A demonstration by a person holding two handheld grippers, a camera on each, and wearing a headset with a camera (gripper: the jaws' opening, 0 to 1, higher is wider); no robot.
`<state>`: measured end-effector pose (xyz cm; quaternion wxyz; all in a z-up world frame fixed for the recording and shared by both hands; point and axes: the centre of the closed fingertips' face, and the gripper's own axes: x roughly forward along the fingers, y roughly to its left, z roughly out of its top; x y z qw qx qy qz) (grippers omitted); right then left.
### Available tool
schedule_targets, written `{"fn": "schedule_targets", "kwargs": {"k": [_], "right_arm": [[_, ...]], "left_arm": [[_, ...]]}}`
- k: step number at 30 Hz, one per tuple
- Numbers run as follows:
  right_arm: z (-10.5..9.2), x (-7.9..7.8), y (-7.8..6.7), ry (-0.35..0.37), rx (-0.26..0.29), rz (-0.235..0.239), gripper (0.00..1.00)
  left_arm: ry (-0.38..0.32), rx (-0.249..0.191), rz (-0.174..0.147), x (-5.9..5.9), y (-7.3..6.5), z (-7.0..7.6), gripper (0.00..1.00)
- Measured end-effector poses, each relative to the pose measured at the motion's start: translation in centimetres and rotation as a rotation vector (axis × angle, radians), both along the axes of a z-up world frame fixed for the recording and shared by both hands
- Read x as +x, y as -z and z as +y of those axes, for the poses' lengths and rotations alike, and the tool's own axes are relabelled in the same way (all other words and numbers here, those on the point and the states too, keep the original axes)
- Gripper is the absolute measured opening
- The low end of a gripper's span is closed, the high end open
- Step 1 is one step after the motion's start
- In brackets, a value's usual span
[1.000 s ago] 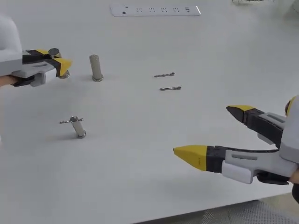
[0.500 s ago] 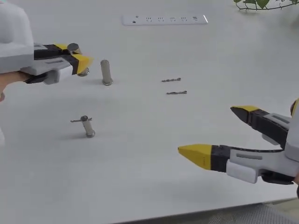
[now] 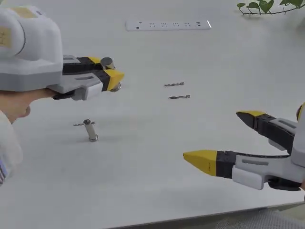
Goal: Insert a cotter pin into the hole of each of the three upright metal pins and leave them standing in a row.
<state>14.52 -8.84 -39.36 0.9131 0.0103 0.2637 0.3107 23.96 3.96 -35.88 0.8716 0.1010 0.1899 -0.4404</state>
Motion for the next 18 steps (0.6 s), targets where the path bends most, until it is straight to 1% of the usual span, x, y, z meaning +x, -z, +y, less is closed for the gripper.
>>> {"fn": "schedule_targets", "kwargs": {"k": [1,2,3,4,5,6,8,10,13,18], "right_arm": [[0.0,0.0,0.0,0.0,0.0,0.001,0.95],[0.0,-0.1,0.0,0.0,-0.001,0.001,0.95],[0.0,-0.1,0.0,0.0,-0.001,0.0,0.95],[-0.1,-0.2,0.1,0.0,0.0,0.003,0.95],[-0.1,-0.2,0.2,-0.001,-0.001,0.004,0.95],[-0.1,-0.2,0.2,-0.001,-0.001,0.006,0.95],[-0.1,-0.4,0.4,-0.006,-0.002,0.013,0.95],[0.0,-0.5,0.4,-0.01,0.005,0.015,0.95],[0.1,-0.5,0.4,-0.012,0.006,0.017,0.95],[-0.2,-0.6,0.8,-0.009,0.009,0.04,0.95]], "left_arm": [[0.007,0.001,-0.002,-0.3,0.1,-0.3,0.09],[0.015,0.001,0.002,-0.7,0.0,-1.0,0.09],[0.031,-0.005,0.015,-1.2,0.2,-1.5,0.09],[0.041,-0.012,0.035,-1.3,0.7,-1.0,0.09],[0.044,-0.007,0.042,-1.5,0.9,-1.2,0.09],[0.052,0.002,0.041,-1.8,1.1,-1.5,0.09],[0.061,0.006,0.049,-2.0,1.9,-1.5,0.09],[0.07,0.002,0.063,-2.3,2.4,-1.9,0.09],[0.087,0.01,0.067,-2.9,3.1,-2.6,0.09],[0.109,0.002,0.092,-3.8,4.2,-3.8,0.09]]}}
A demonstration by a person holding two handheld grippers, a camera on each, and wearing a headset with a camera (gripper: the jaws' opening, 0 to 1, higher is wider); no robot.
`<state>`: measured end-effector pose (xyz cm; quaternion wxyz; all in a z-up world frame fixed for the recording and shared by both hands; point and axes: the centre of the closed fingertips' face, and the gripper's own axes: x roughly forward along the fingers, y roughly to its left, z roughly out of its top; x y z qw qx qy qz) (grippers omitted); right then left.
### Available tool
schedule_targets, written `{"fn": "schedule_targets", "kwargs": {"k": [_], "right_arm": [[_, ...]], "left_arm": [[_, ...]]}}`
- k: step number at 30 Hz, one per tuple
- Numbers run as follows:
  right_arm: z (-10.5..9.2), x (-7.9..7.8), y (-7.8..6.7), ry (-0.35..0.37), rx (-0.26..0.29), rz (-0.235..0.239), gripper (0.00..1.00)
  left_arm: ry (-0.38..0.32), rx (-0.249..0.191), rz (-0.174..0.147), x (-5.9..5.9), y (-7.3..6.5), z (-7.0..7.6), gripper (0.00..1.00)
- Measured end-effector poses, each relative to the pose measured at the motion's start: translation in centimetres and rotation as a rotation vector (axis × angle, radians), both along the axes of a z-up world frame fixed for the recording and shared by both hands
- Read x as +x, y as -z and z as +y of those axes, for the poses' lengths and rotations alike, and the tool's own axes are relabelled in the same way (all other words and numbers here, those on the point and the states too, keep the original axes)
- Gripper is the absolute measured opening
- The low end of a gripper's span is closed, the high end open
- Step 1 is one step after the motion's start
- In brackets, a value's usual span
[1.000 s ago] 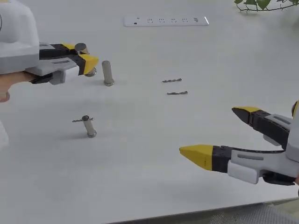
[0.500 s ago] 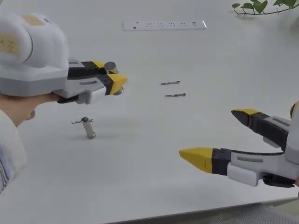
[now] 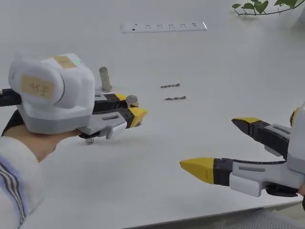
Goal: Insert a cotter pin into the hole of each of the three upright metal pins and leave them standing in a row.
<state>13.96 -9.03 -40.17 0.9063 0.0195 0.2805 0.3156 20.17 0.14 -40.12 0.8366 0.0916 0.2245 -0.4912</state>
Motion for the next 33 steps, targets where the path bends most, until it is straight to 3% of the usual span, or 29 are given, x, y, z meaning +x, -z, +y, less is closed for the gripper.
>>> {"fn": "schedule_targets", "kwargs": {"k": [13,18,25,31,33], "right_arm": [[-0.5,-0.1,0.5,0.007,-0.003,0.022,0.95],[-0.8,-0.2,0.8,0.015,-0.001,0.036,0.95],[-1.0,-0.4,1.2,0.034,0.009,0.05,0.95],[-1.1,-0.7,1.5,0.031,0.0,0.062,0.94],[-1.1,-0.8,1.6,0.033,0.0,0.064,0.94]], "left_arm": [[0.043,0.006,0.049,-2.1,2.9,-2.5,0.09],[0.074,0.023,0.051,-2.6,3.9,-3.0,0.09],[0.134,0.06,0.029,-3.3,4.9,-3.5,0.09],[0.125,0.06,0.045,-3.6,5.6,-3.4,0.1],[0.131,0.074,0.029,-3.8,5.8,-3.3,0.1]]}}
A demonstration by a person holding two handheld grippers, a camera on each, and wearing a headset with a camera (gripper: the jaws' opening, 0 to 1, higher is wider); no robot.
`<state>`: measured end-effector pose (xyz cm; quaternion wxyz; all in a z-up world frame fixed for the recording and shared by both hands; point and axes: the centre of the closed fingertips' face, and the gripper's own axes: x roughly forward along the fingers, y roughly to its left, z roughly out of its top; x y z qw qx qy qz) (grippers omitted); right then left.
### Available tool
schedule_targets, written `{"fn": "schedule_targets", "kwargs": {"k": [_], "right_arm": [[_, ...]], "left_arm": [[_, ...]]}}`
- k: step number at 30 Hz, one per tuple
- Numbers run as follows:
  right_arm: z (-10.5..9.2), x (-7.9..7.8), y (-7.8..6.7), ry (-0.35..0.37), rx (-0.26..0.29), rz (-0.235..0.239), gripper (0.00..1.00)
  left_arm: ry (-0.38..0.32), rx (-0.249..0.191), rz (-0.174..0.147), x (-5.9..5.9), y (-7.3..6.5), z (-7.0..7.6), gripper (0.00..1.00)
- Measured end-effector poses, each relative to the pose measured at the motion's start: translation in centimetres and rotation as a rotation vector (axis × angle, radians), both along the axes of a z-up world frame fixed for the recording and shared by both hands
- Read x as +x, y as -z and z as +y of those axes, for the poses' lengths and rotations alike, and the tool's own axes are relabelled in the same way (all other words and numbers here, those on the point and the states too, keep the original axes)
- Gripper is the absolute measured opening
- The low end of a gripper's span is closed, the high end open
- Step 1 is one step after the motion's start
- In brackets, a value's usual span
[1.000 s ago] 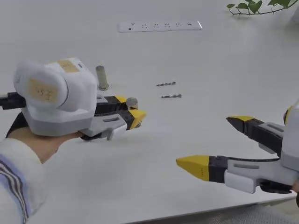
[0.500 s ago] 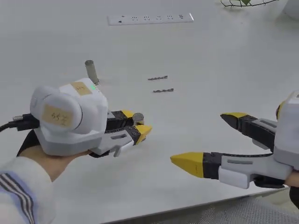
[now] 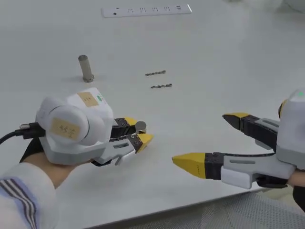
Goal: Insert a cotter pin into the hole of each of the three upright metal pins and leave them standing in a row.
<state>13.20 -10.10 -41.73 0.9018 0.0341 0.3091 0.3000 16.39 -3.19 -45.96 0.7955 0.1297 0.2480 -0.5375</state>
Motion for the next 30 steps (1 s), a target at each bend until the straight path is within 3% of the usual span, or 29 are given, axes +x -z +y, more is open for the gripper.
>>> {"fn": "schedule_targets", "kwargs": {"k": [6,8,13,15,24,26,30], "right_arm": [[0.2,-0.2,0.0,-0.002,0.002,0.001,0.94],[0.3,-0.2,-0.2,0.0,0.007,-0.005,0.94],[0.3,-0.2,-0.3,-0.002,0.004,-0.013,0.93],[0.2,-0.1,-0.4,0.001,-0.001,-0.018,0.94],[0.1,0.0,-0.5,0.005,-0.012,-0.024,0.94],[0.1,0.0,-0.6,0.006,-0.012,-0.028,0.93],[0.1,0.1,-0.7,0.002,-0.014,-0.031,0.93]], "left_arm": [[-0.013,-0.016,-0.006,-0.4,0.3,0.0,0.1],[-0.024,-0.02,0.008,-0.3,0.3,0.0,0.1],[-0.009,-0.002,-0.028,-0.5,0.3,-0.2,0.1],[-0.02,-0.015,-0.012,-0.5,0.3,-0.2,0.1],[-0.033,-0.01,-0.025,-0.5,0.2,-0.1,0.11],[-0.032,-0.012,-0.021,-0.6,0.1,0.0,0.13],[-0.055,-0.026,-0.043,-0.3,-1.2,0.5,0.25]]}}
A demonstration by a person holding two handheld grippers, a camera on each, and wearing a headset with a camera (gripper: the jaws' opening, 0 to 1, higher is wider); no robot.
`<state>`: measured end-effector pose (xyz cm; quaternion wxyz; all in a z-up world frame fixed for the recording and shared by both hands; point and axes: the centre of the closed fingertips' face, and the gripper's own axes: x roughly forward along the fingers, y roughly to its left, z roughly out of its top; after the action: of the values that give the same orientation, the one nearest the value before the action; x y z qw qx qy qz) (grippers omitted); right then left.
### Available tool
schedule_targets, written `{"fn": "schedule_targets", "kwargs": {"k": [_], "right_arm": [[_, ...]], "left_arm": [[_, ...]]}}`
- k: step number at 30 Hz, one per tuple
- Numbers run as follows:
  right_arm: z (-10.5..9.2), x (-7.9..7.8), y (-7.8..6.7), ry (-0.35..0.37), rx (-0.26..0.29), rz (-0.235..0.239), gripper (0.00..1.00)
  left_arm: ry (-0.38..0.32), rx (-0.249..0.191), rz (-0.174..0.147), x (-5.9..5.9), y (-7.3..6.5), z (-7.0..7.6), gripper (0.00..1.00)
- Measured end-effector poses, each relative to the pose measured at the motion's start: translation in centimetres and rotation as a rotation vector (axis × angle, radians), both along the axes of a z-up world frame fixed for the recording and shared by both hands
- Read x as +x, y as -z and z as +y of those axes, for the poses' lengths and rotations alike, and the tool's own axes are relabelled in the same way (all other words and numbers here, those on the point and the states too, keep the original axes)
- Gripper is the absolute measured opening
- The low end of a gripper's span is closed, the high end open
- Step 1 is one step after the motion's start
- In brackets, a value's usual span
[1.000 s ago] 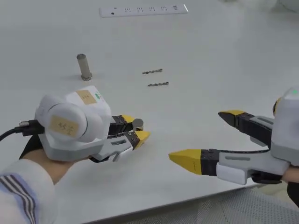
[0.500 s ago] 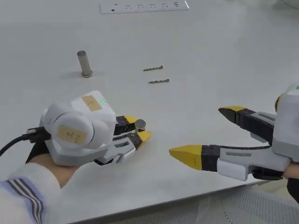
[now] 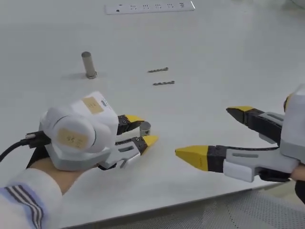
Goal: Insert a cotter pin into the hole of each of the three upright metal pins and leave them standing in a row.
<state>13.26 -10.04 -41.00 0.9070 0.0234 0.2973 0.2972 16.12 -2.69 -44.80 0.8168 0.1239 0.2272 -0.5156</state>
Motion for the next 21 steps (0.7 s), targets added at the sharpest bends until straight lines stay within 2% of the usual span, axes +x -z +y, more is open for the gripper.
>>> {"fn": "schedule_targets", "kwargs": {"k": [5,8,10,13,16,18,21], "right_arm": [[0.2,0.1,-0.1,-0.007,0.0,-0.002,0.93],[0.3,0.1,-0.2,-0.011,0.0,-0.005,0.93],[0.4,0.2,-0.3,-0.015,0.0,-0.008,0.93],[0.5,0.2,-0.4,-0.022,-0.002,-0.009,0.93],[0.6,0.2,-0.4,-0.028,-0.003,-0.009,0.93],[0.6,0.3,-0.5,-0.031,-0.004,-0.01,0.93],[0.8,0.3,-0.5,-0.039,-0.006,-0.01,0.93]], "left_arm": [[-0.007,-0.033,0.0,-0.3,-1.7,1.1,0.35],[-0.011,-0.071,0.021,-0.6,-2.8,1.7,0.43],[-0.01,-0.111,0.007,-0.9,-4.1,2.3,0.48],[-0.018,-0.143,0.012,-1.4,-5.3,3.2,0.56],[-0.026,-0.182,-0.002,-1.8,-6.6,3.9,0.67],[-0.047,-0.194,0.008,-2.0,-7.0,4.6,0.77],[-0.079,-0.197,0.004,-2.2,-7.4,5.9,0.85]]}}
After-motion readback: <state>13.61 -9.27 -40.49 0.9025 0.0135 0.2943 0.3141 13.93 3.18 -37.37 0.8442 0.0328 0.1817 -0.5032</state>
